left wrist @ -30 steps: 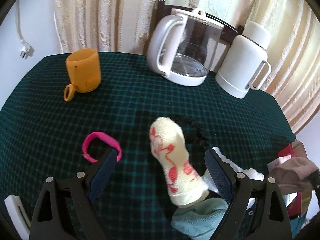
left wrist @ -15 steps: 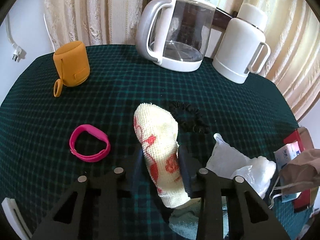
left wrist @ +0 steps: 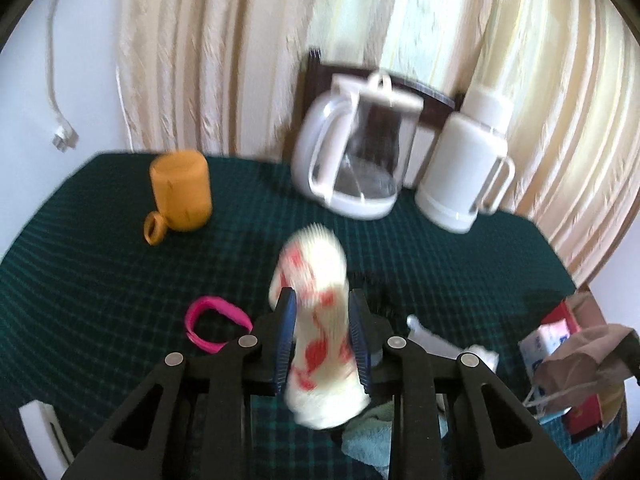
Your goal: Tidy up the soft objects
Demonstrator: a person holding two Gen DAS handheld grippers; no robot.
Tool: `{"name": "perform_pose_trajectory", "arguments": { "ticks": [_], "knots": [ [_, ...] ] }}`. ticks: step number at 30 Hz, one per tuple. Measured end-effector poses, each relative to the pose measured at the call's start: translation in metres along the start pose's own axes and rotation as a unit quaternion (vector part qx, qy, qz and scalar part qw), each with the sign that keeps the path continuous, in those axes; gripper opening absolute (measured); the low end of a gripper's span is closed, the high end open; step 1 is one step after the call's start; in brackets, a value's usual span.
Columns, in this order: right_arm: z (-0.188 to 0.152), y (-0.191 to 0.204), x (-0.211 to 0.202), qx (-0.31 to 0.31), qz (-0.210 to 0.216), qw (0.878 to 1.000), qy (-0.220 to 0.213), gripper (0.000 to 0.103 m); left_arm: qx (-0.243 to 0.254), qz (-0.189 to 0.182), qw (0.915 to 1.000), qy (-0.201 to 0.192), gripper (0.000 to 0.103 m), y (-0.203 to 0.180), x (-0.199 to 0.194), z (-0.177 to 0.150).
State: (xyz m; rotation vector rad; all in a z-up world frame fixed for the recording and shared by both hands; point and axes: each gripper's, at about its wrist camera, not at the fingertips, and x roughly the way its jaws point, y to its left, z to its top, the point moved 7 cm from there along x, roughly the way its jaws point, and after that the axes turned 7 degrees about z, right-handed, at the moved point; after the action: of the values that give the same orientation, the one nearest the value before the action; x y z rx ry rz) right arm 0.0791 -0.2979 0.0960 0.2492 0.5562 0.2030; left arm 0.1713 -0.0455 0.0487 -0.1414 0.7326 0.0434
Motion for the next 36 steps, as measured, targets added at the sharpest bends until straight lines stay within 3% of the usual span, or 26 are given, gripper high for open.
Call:
{"name": "perform_pose_trajectory", "arguments": {
  "ticks": [5,10,12,13,14,15,16,18,26,30,36],
  "knots": [
    [0.007,0.007,-0.004,-0.008,-0.001,1.0,-0.01,0.017,-0.006,-0.002,0.9987,-0.051,0.028,0.006,-0.024,0.012],
    [0.008,0.008,-0.003,-0.006,0.0,1.0,-0.013,0.017,-0.002,0.002,0.9993,-0.038,0.028,0.008,-0.019,0.011],
    [0.006,0.007,-0.003,-0.002,0.001,1.0,-0.011,0.018,-0.007,0.013,0.9996,-0.023,0.036,0.013,-0.011,0.008],
    [0.004,0.005,-0.001,0.002,0.0,1.0,-0.005,0.023,-0.012,0.02,0.9996,-0.013,0.043,0.016,-0.006,0.007],
    [-0.001,0.002,0.002,0.006,-0.001,1.0,0.001,0.029,-0.016,0.029,0.9995,-0.004,0.061,0.02,-0.001,0.005],
    [-0.005,0.0,0.004,0.009,-0.002,1.0,0.006,0.048,-0.016,0.038,0.9991,0.005,0.072,0.023,0.006,0.003],
    [-0.012,-0.003,0.007,0.015,-0.003,1.0,0.014,0.07,-0.016,0.045,0.9988,0.012,0.073,0.025,0.011,0.001],
    [-0.024,-0.006,0.013,0.019,0.0,0.999,0.028,0.079,-0.012,0.059,0.9978,0.026,0.073,0.028,0.021,-0.004],
    [-0.085,-0.02,0.022,0.044,-0.017,0.994,0.103,0.079,-0.031,0.077,0.9917,0.098,0.075,0.039,0.057,-0.026],
    [-0.1,-0.025,0.025,0.063,-0.011,0.991,0.12,0.079,-0.049,0.067,0.9886,0.125,0.075,0.043,0.069,-0.033],
    [-0.108,-0.033,0.043,0.089,-0.017,0.987,0.135,0.079,-0.051,0.07,0.9876,0.131,0.078,0.042,0.076,-0.038]
  ]
}}
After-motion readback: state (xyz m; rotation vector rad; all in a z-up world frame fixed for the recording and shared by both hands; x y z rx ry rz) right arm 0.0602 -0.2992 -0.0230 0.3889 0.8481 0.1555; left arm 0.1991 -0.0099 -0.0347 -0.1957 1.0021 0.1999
